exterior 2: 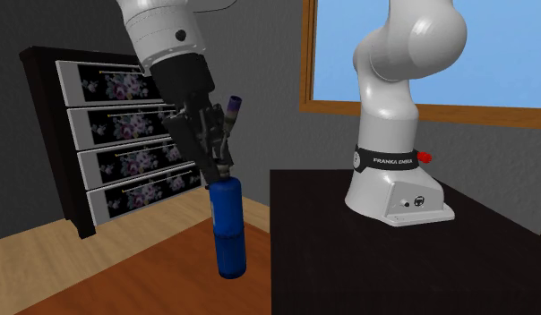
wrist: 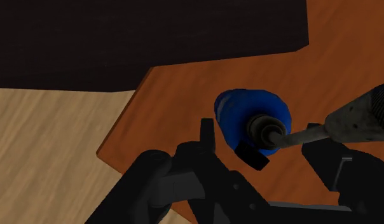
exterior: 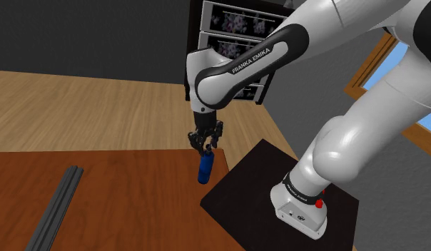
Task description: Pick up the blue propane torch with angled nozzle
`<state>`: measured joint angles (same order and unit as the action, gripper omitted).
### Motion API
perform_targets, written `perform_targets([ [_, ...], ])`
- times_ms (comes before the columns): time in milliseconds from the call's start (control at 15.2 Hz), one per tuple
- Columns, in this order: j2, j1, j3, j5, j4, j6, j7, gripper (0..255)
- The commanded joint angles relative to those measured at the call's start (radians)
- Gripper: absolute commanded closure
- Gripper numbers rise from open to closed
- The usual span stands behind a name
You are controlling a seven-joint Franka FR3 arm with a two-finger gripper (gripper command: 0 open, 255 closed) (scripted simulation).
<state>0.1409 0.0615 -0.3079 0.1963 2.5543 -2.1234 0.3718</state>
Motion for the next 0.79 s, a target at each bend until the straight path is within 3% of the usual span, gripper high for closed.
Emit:
perform_targets([
  [0, -0.002, 0.000, 0.000, -0.001, 0.000, -0.002, 0.000, 255],
  [528, -0.002, -0.001, 0.001, -0.001, -0.001, -0.002, -0.001, 255],
  [726, 0.032, 0.000, 0.004, 0.003, -0.015, 0.045, -0.002, 255],
])
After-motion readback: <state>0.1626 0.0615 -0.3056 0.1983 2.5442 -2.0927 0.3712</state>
